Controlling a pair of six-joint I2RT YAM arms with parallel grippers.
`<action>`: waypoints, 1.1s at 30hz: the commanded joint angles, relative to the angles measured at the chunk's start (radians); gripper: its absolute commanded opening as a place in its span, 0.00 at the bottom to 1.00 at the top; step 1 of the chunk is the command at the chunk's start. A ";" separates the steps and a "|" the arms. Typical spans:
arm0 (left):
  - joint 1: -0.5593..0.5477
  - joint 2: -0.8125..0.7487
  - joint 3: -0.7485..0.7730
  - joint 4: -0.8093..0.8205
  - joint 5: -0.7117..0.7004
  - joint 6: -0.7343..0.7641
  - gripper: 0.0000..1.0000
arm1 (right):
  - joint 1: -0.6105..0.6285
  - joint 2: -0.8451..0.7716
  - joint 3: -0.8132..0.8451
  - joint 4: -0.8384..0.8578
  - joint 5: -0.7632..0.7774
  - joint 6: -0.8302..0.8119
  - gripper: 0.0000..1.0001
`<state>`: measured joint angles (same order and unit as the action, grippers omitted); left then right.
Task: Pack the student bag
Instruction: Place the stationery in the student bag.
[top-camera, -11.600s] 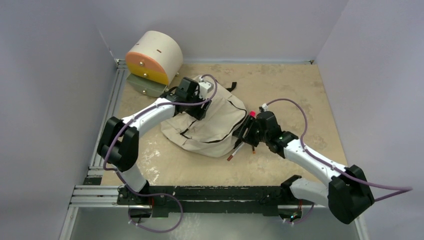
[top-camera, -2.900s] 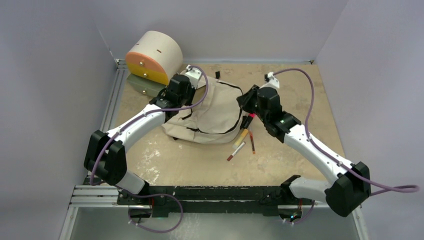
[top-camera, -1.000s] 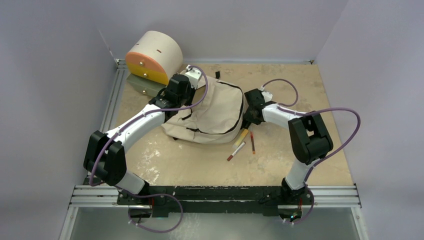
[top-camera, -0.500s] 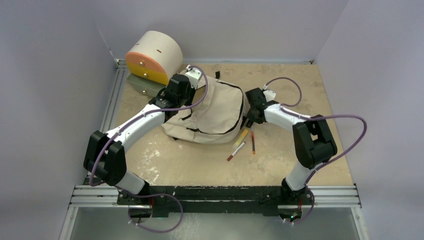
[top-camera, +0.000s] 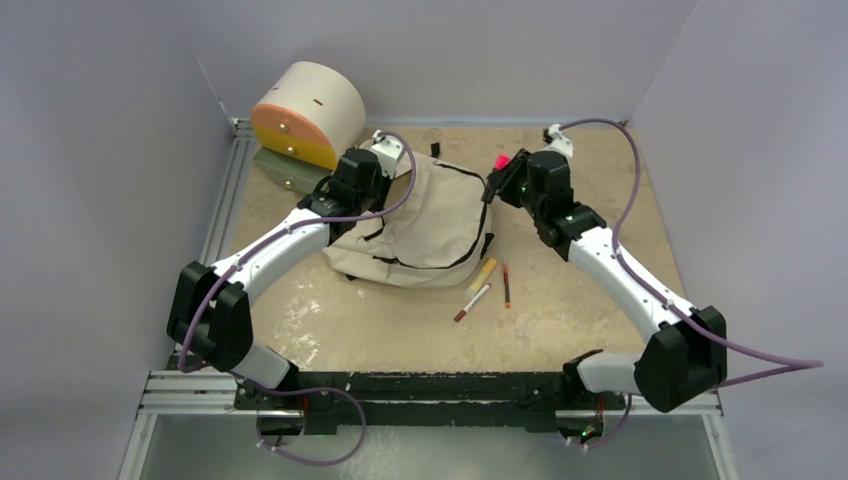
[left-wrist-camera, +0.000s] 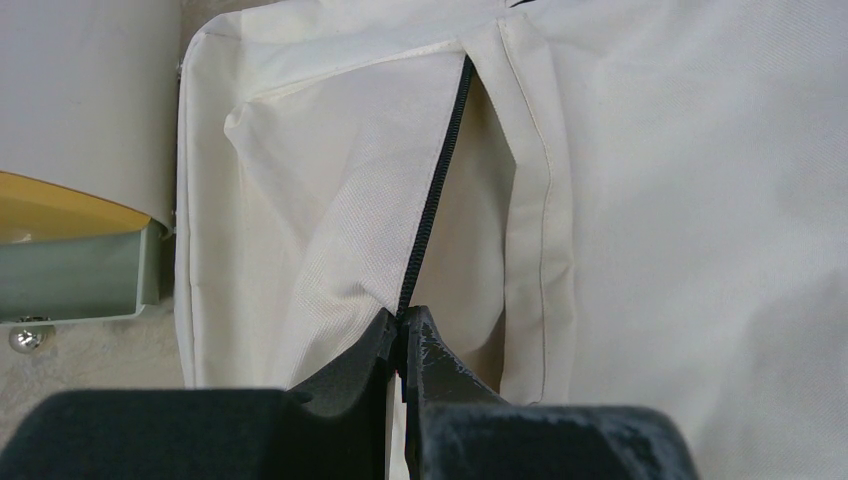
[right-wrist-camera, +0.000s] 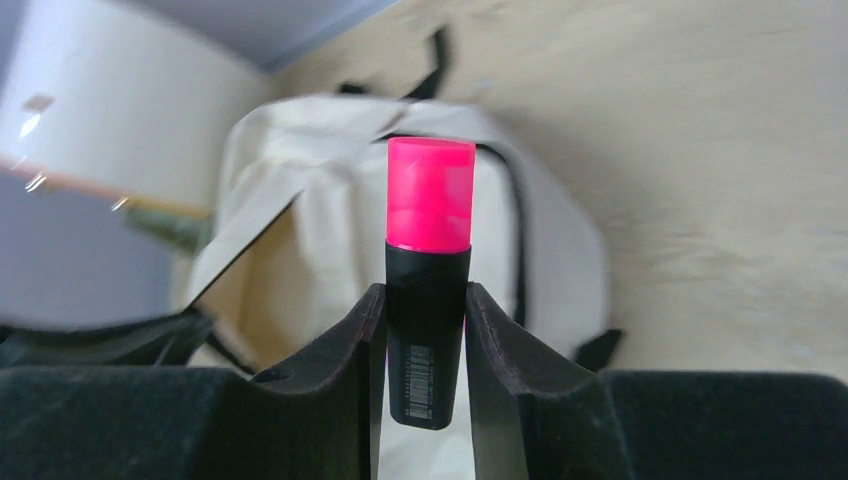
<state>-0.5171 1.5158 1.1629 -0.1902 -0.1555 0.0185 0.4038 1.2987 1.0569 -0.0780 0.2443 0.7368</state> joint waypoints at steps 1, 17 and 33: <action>0.011 -0.040 0.025 0.029 0.013 -0.025 0.00 | 0.107 0.026 0.028 0.236 -0.243 -0.053 0.10; 0.011 -0.040 0.031 0.020 0.010 -0.042 0.00 | 0.239 0.411 0.135 0.463 -0.259 0.234 0.09; 0.012 -0.042 0.033 0.020 0.008 -0.035 0.00 | 0.252 0.625 0.276 0.474 -0.327 0.358 0.09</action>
<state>-0.5167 1.5158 1.1629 -0.2024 -0.1490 -0.0078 0.6479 1.9114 1.2778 0.3584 -0.0643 1.0454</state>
